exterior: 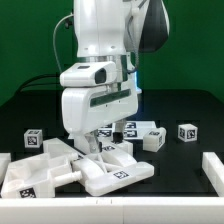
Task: Assemble chair
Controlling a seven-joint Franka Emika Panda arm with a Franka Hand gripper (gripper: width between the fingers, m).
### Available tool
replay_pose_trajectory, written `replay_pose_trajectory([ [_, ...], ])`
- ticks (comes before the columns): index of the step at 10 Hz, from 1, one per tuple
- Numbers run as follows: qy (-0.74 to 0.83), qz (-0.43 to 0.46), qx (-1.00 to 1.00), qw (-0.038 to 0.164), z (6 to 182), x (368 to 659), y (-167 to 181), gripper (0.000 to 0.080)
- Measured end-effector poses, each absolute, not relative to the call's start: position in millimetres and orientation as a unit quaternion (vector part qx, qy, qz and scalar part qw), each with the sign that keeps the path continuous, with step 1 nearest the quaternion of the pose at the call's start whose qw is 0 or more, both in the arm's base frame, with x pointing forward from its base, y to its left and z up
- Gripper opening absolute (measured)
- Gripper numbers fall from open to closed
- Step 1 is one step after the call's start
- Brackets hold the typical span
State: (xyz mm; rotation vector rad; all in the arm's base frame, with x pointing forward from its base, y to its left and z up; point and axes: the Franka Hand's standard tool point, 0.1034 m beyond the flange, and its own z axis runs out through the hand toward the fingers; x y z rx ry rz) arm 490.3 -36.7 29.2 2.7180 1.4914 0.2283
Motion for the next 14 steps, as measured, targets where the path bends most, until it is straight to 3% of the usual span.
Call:
replay_pose_trajectory([
  [7, 0.446, 0.073, 0.892, 0.004, 27.9, 471, 2, 0.0649],
  [14, 0.443, 0.074, 0.893, 0.011, 35.0, 469, -11, 0.0649],
])
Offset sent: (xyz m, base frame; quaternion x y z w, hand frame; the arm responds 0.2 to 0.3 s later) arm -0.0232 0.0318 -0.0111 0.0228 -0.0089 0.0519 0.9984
